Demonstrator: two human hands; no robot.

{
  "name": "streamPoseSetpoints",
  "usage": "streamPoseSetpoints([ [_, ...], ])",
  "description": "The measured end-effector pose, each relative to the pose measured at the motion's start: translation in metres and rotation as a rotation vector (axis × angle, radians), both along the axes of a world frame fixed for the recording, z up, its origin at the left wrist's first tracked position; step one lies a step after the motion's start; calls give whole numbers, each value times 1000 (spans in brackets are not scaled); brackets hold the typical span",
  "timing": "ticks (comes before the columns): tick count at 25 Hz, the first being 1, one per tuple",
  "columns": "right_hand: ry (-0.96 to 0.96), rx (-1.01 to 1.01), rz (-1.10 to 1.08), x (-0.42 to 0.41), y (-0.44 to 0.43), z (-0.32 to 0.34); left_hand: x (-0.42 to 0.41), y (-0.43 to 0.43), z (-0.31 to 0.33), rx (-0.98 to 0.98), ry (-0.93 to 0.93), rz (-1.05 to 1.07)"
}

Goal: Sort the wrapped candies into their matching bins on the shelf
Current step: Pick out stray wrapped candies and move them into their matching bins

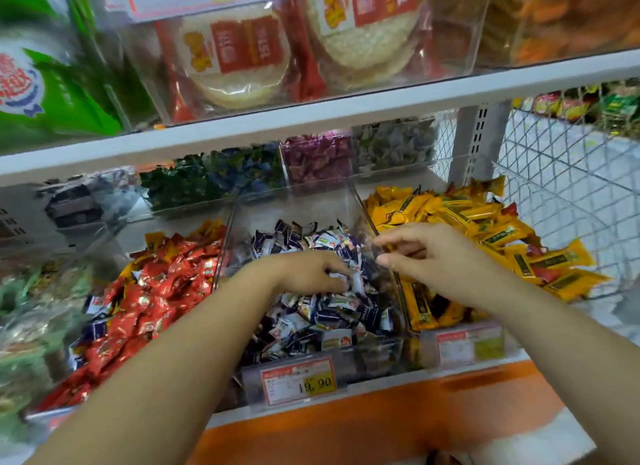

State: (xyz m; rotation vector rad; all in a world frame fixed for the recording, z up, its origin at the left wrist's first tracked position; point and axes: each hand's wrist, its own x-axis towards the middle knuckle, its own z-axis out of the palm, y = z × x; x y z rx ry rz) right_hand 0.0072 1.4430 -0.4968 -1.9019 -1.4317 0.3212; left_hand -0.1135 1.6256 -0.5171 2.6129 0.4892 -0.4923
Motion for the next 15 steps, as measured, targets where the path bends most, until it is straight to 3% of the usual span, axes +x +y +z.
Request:
streamPoseSetpoints([
  [5, -5, 2, 1, -3, -3, 4, -29, -11, 20, 128, 210, -68],
  [10, 9, -6, -5, -4, -3, 5, -51, -8, 50, 132, 329, 29],
  [15, 39, -20, -14, -2, -1, 3, -25, 11, 49, 55, -89, 230],
])
